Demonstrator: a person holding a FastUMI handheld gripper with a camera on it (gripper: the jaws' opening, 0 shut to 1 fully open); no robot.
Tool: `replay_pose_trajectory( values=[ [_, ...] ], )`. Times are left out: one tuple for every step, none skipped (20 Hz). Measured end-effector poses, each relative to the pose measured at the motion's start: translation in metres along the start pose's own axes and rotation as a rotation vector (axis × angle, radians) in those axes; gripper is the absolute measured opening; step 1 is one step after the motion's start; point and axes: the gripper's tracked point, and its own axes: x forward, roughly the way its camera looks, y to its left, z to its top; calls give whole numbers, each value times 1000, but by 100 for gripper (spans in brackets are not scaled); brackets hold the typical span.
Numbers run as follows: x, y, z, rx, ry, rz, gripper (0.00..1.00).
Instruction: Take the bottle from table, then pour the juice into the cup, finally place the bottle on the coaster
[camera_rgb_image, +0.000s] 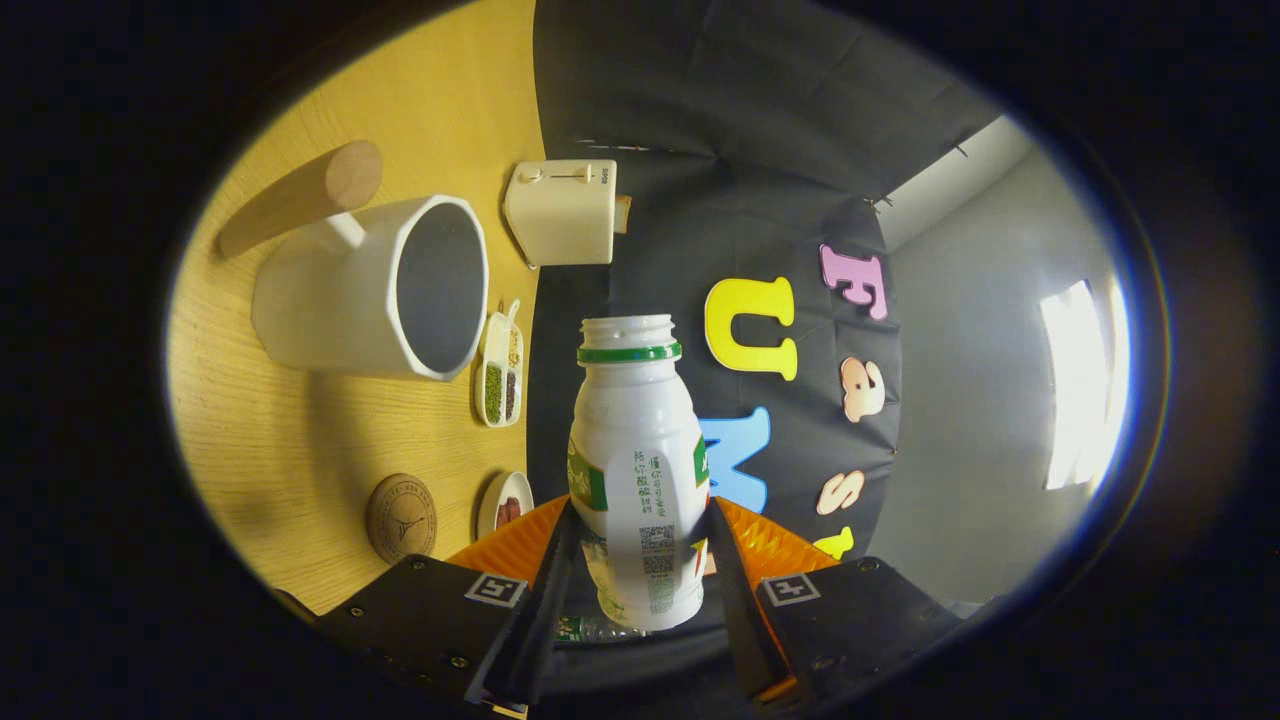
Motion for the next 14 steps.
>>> replay_pose_trajectory(
  values=[
    [1, 0, 1, -6, -3, -1, 71],
    [0, 0, 2, -9, -4, -2, 70],
    [1, 0, 2, -13, -5, -3, 70],
    [1, -1, 2, -16, -6, -4, 70],
    [1, -1, 2, -20, -6, -4, 70],
    [0, -1, 3, -25, -7, -6, 71],
    [1, -2, 3, -30, -6, -6, 70],
    [0, -2, 2, -32, -7, -6, 70],
    [1, -2, 2, -33, -7, -6, 70],
    [1, -2, 2, -34, -7, -6, 71],
    [1, -3, 2, -36, -8, -7, 70],
    [1, -3, 3, -37, -8, -9, 70],
    [0, -4, 2, -39, -9, -11, 71],
    [0, -5, 2, -40, -9, -12, 71]
  ],
)
